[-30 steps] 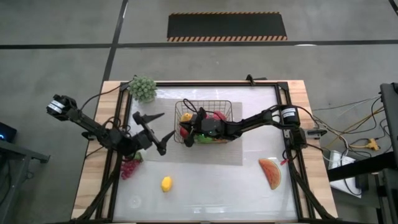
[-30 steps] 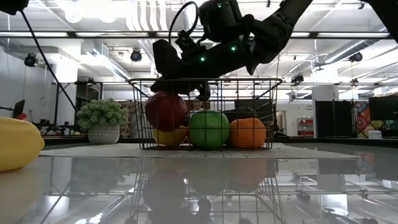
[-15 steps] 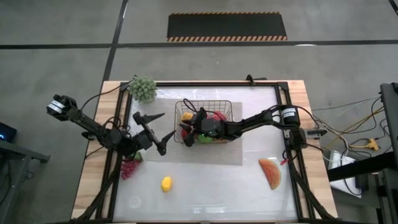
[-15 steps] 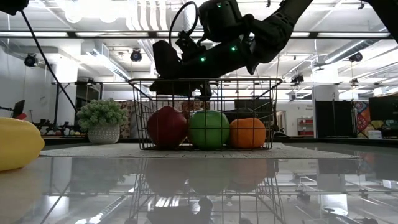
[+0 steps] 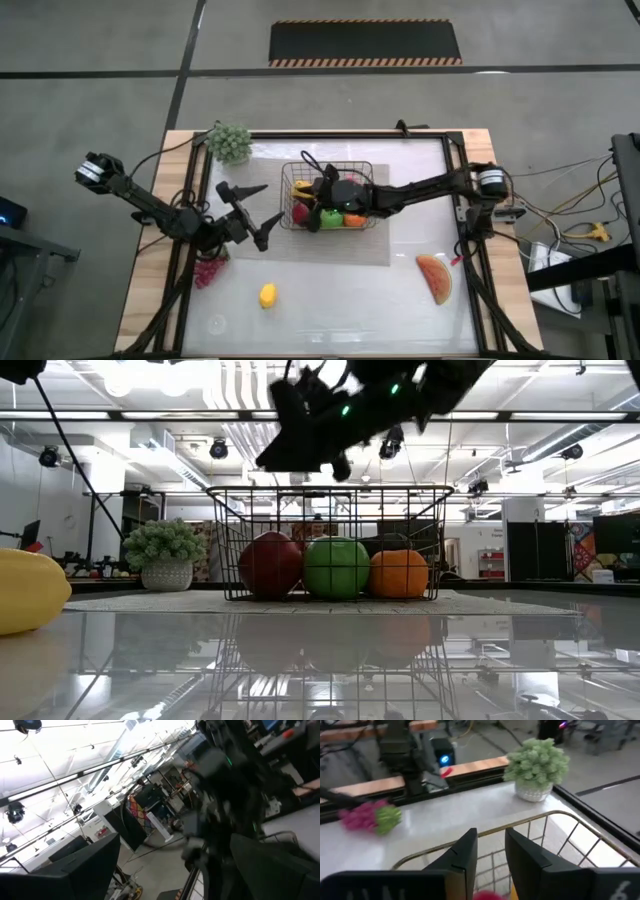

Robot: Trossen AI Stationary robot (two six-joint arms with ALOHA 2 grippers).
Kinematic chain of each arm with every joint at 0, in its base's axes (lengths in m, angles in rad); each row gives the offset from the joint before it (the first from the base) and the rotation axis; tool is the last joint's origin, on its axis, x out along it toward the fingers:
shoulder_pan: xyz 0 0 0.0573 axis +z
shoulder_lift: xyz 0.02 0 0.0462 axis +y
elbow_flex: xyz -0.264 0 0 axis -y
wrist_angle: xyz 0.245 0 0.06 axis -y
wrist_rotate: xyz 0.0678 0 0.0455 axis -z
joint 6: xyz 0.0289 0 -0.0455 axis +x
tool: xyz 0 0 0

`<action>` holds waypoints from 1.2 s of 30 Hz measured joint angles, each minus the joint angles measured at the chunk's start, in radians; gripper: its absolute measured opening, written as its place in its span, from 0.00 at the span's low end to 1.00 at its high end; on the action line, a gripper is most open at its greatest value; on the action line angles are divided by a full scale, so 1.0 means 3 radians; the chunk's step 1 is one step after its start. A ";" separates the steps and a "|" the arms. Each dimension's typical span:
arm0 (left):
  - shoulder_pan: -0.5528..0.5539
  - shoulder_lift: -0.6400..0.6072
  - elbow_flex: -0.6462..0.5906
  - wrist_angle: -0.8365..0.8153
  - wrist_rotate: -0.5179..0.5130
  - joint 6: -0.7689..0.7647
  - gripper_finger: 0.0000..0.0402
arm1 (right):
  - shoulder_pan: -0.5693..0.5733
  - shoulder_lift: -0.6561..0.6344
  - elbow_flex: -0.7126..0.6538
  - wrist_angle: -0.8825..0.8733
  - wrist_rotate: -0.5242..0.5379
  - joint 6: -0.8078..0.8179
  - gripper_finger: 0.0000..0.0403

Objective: Build produce basket
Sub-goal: Put the sliced watermelon into the wire basket

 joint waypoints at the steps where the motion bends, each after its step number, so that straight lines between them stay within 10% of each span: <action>1: 0.0000 0.0010 0.0000 -0.0011 0.0000 0.0031 0.90 | 0.0000 -0.0091 0.0000 -0.0138 -0.0067 0.0002 0.21; 18: 0.0000 0.0030 0.0000 0.0031 0.0002 0.0041 0.90 | 0.0385 -0.1412 0.0000 -0.2823 -0.1212 0.1414 0.07; 36: 0.0000 0.0028 0.0001 0.0103 0.0006 0.0032 0.90 | 0.1360 -0.1366 -0.0130 -0.5695 -0.1991 0.4063 0.06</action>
